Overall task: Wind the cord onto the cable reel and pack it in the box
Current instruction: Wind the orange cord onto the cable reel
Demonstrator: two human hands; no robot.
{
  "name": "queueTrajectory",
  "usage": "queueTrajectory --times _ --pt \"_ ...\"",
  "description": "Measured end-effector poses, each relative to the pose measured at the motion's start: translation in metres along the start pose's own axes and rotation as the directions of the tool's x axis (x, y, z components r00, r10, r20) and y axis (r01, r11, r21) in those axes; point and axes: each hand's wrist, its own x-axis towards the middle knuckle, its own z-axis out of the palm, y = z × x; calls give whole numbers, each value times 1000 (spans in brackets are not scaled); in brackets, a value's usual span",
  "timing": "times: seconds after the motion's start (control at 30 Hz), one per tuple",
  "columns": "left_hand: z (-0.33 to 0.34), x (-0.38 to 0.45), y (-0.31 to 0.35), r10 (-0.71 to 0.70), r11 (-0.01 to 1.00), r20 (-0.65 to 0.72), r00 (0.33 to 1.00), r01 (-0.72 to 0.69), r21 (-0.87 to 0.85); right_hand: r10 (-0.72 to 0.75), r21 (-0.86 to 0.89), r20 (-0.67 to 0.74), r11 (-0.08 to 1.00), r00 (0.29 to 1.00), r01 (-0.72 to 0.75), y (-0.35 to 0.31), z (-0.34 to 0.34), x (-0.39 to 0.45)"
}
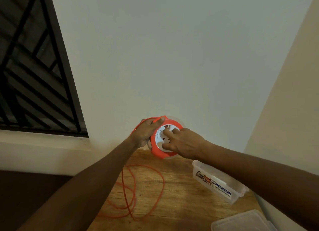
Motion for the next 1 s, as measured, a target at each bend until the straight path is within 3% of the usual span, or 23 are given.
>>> queueTrajectory --times 0.07,0.6,0.77,0.83,0.87,0.93,1.0 --pt "2 1 -1 6 1000 13 1000 -6 21 -41 -3 0 999 999 41 0 3 -1" --pt "8 -3 8 10 1000 -14 1000 -10 -1 114 -155 62 983 992 -103 -11 -9 7" --pt "12 -6 5 23 999 -63 998 -25 -32 391 160 58 905 919 -395 -10 -12 11" --pt "12 -6 6 36 998 -89 995 -40 -40 514 352 127 776 849 -523 -10 -17 14" --pt "12 -6 5 37 998 -100 994 -42 -43 564 500 196 646 802 -577 -9 -19 15" --pt "9 -6 3 38 998 -110 993 -44 -52 566 768 359 274 742 -580 -5 -20 17" --pt "3 -6 0 37 997 -112 993 -44 -63 476 860 475 -74 740 -505 -5 -17 17"
